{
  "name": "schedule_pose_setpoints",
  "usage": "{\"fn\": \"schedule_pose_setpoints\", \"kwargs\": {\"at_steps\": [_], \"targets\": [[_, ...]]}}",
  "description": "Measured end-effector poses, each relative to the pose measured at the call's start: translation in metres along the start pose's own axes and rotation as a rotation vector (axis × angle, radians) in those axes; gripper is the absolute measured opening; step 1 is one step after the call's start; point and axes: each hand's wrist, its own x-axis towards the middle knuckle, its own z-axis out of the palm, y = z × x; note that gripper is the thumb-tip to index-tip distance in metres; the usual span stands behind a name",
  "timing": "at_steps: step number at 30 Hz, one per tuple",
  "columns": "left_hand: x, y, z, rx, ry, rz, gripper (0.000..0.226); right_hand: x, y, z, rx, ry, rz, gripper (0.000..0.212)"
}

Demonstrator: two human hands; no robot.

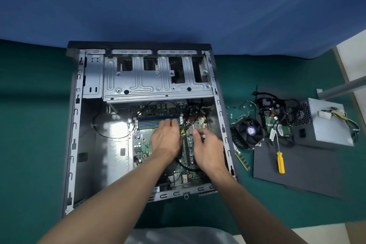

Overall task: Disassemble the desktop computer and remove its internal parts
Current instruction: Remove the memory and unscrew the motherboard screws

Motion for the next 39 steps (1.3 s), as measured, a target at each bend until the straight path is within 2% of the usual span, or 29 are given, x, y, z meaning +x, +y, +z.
{"fn": "schedule_pose_setpoints", "kwargs": {"at_steps": [2,7,12,17,19,22,26,30,33,37,39], "targets": [[0.005,0.001,-0.001,-0.010,-0.031,0.025,0.027,0.001,0.001,0.000,0.002,-0.004,0.011,0.031],[0.013,0.010,0.000,-0.267,-0.097,-0.120,0.031,0.003,0.003,0.000,0.051,-0.014,0.047,0.025],[0.016,0.014,0.002,-0.128,0.013,-0.118,0.025,0.004,0.004,0.002,0.098,-0.017,0.051,0.027],[0.017,0.000,-0.019,-0.084,0.226,0.020,0.016,0.005,0.004,0.004,0.122,-0.011,0.005,0.017],[0.020,-0.015,-0.031,-0.043,0.240,0.028,0.015,0.008,0.003,0.004,0.107,-0.015,-0.027,0.008],[0.022,-0.044,-0.044,0.051,0.255,0.028,0.021,0.017,-0.002,0.002,0.043,0.011,-0.110,0.007],[0.016,-0.081,-0.053,0.209,0.232,0.052,0.025,0.031,-0.007,0.003,-0.044,0.052,-0.159,0.014],[0.012,-0.086,-0.052,0.312,0.203,0.081,0.032,0.042,-0.014,0.007,-0.140,-0.004,-0.147,0.017],[0.006,-0.072,-0.041,0.281,0.102,0.112,0.034,0.048,-0.017,0.007,-0.212,-0.042,-0.152,0.018],[-0.001,-0.069,-0.024,0.181,0.029,0.060,0.030,0.053,-0.019,0.006,-0.323,-0.040,-0.155,0.017],[-0.004,-0.072,-0.018,0.177,0.000,0.059,0.041,0.054,-0.019,0.006,-0.342,-0.053,-0.149,0.016]]}}
